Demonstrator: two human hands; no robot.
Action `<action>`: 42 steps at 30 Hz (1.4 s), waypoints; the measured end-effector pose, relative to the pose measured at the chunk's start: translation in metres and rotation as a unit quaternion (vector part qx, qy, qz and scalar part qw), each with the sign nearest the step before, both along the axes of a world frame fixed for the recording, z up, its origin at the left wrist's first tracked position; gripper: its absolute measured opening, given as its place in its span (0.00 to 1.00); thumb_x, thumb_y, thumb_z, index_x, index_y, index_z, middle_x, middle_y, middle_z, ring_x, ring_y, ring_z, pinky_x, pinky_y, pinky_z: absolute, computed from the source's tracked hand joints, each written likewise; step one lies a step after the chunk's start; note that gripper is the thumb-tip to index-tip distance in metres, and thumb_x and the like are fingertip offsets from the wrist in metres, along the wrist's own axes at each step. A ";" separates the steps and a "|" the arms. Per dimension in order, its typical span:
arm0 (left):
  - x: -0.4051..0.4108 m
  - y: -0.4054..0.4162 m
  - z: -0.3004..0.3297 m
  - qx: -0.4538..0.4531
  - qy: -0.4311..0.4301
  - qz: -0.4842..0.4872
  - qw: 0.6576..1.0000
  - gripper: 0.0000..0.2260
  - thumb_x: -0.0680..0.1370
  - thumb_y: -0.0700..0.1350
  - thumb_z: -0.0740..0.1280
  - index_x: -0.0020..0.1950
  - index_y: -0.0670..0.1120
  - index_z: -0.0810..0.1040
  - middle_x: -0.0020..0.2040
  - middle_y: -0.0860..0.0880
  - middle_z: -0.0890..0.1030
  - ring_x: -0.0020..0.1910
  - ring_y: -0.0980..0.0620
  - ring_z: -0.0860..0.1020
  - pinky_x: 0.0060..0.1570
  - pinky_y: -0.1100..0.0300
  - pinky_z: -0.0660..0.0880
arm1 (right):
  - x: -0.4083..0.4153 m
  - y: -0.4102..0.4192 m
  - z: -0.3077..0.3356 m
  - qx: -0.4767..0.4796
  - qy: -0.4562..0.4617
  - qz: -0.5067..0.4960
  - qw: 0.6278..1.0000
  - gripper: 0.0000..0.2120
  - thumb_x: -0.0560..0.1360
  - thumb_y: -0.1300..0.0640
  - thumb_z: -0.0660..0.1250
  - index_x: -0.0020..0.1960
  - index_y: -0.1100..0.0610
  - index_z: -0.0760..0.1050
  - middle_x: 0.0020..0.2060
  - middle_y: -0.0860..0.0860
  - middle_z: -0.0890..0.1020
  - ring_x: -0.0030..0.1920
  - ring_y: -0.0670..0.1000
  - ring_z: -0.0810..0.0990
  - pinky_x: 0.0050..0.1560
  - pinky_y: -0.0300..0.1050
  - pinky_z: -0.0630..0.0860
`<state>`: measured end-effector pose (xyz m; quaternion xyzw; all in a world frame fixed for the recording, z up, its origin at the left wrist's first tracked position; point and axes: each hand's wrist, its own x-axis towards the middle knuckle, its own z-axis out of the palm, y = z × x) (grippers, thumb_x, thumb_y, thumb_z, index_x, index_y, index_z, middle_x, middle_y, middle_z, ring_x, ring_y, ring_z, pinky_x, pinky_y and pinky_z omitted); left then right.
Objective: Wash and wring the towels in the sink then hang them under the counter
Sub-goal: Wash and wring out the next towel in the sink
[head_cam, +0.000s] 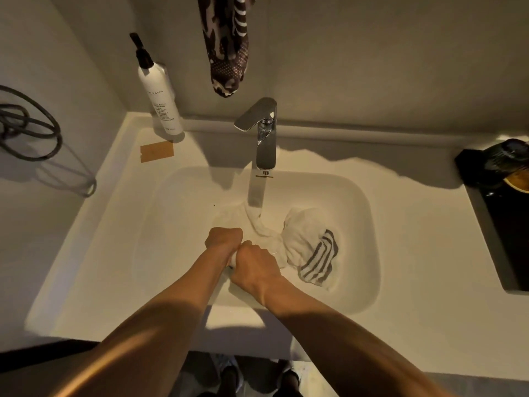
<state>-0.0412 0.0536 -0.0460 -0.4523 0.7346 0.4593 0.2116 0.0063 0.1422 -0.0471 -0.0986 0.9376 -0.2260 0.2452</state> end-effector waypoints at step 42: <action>0.070 -0.016 0.178 0.050 0.429 -0.231 0.872 0.08 0.80 0.35 0.67 0.55 0.42 0.84 0.56 0.54 0.85 0.56 0.60 0.81 0.55 0.71 0.74 | -0.064 0.148 0.176 -0.669 -0.205 -0.329 0.634 0.20 0.83 0.52 0.62 0.69 0.63 0.73 0.61 0.60 0.83 0.60 0.60 0.83 0.55 0.59 0.81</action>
